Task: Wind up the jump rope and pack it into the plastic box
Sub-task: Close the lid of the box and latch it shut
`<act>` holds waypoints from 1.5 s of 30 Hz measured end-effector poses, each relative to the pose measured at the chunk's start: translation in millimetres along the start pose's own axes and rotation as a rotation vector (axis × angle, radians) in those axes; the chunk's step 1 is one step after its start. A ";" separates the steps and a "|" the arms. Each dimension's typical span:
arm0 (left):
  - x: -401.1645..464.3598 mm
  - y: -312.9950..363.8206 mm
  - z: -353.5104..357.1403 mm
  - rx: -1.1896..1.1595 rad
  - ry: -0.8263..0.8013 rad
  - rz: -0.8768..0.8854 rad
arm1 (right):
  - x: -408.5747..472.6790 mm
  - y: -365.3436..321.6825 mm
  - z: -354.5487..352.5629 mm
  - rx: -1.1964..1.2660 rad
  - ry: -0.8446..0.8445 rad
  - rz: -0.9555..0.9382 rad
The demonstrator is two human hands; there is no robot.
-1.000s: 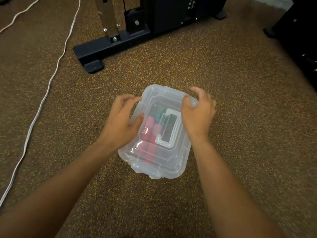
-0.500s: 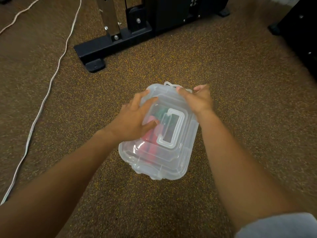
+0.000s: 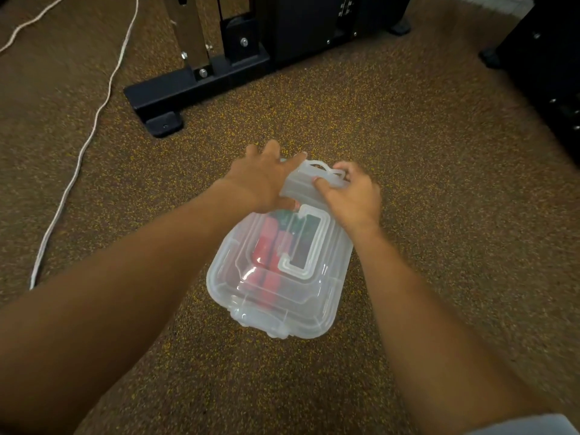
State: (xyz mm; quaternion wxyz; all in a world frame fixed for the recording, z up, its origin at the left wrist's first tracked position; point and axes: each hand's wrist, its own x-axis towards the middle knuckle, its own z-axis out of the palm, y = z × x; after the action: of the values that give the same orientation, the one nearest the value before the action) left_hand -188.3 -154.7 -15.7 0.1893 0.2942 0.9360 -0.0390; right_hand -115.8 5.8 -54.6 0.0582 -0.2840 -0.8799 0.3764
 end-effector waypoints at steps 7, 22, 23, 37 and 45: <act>23.6 7.0 -25.4 0.015 -0.189 -0.018 | 0.8 1.7 1.2 0.034 0.043 -0.025; -19.6 -10.6 15.2 -0.293 0.182 0.042 | -17.9 1.4 0.1 0.035 0.136 -0.165; -32.8 -12.0 22.7 -0.312 0.226 0.066 | -29.0 0.7 -2.4 0.033 0.167 -0.214; -199.0 -20.3 150.1 -0.285 0.411 0.371 | -247.9 71.9 17.9 -0.162 -0.053 -0.533; -190.2 -18.3 155.8 -0.211 0.554 0.330 | -237.6 89.2 34.6 -0.372 0.079 -0.597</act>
State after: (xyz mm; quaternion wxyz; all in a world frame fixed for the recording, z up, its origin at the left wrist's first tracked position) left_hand -3.4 -300.5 -88.9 -0.0389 0.4199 0.8906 0.1704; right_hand 111.6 -95.6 -114.8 0.1468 -0.0342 -0.9748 0.1647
